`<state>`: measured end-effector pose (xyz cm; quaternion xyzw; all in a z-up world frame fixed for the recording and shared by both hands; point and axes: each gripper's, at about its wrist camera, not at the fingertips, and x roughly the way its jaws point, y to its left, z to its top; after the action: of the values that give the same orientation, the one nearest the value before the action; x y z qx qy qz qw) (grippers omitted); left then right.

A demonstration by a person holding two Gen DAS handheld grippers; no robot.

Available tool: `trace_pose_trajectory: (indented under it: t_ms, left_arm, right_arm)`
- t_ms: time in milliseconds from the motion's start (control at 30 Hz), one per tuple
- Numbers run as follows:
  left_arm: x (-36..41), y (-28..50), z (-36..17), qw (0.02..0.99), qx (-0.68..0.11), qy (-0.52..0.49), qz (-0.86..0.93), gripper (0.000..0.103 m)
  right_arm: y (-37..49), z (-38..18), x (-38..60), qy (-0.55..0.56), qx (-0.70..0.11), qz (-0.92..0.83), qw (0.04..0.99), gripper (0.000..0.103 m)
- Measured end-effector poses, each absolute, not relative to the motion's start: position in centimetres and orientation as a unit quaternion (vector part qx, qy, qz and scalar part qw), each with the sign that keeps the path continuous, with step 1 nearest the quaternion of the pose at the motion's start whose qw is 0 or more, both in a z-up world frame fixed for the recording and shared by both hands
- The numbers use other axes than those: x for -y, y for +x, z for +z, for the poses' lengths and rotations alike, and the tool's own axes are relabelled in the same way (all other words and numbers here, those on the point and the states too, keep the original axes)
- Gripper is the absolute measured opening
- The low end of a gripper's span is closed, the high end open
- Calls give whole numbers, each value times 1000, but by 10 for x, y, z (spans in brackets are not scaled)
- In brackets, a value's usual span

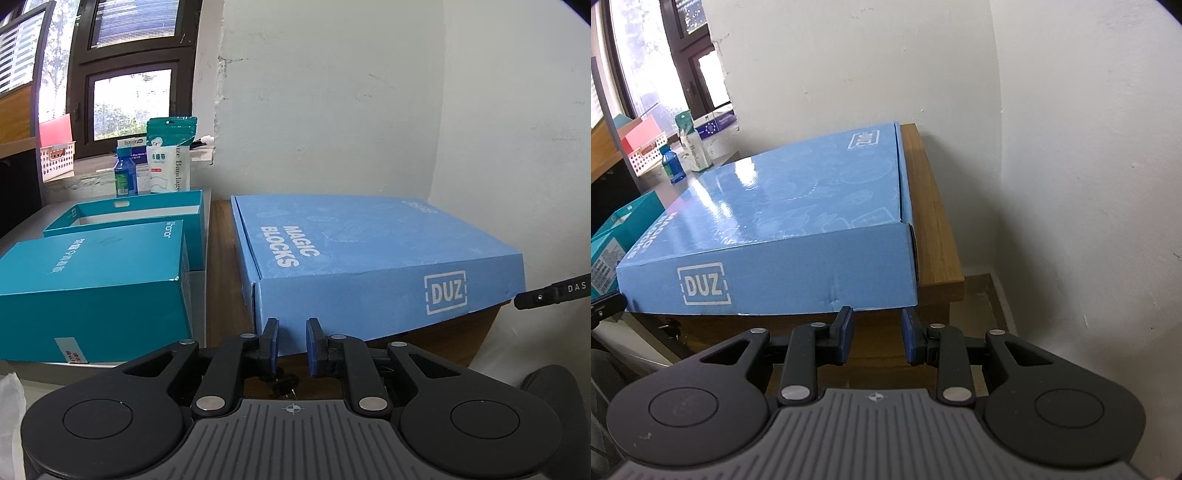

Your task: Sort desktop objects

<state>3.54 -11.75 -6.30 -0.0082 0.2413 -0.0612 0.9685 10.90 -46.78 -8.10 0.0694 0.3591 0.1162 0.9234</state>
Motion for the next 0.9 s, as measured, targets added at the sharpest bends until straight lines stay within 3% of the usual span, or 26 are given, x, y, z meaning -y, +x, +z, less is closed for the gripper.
trace_pose_trajectory:
  t_ms: [167, 233, 467, 667, 900]
  left_arm:
    - [120, 29, -60, 968, -243, -5, -57, 21]
    - [121, 26, -58, 969, -241, -5, -58, 27]
    - [123, 16, -51, 969, -240, -4, -57, 28]
    - [126, 4, -41, 970, -237, -1, -50, 36]
    - [129, -7, -34, 971, -235, 0, -44, 38]
  right_arm:
    - [98, -77, 469, 73, -353, 117, 925, 32]
    - [93, -76, 469, 75, -350, 118, 926, 32]
    - [79, -68, 464, 71, -340, 131, 928, 34]
    - [70, -60, 455, 73, -327, 147, 931, 40]
    - [57, -49, 436, 67, -308, 172, 933, 52]
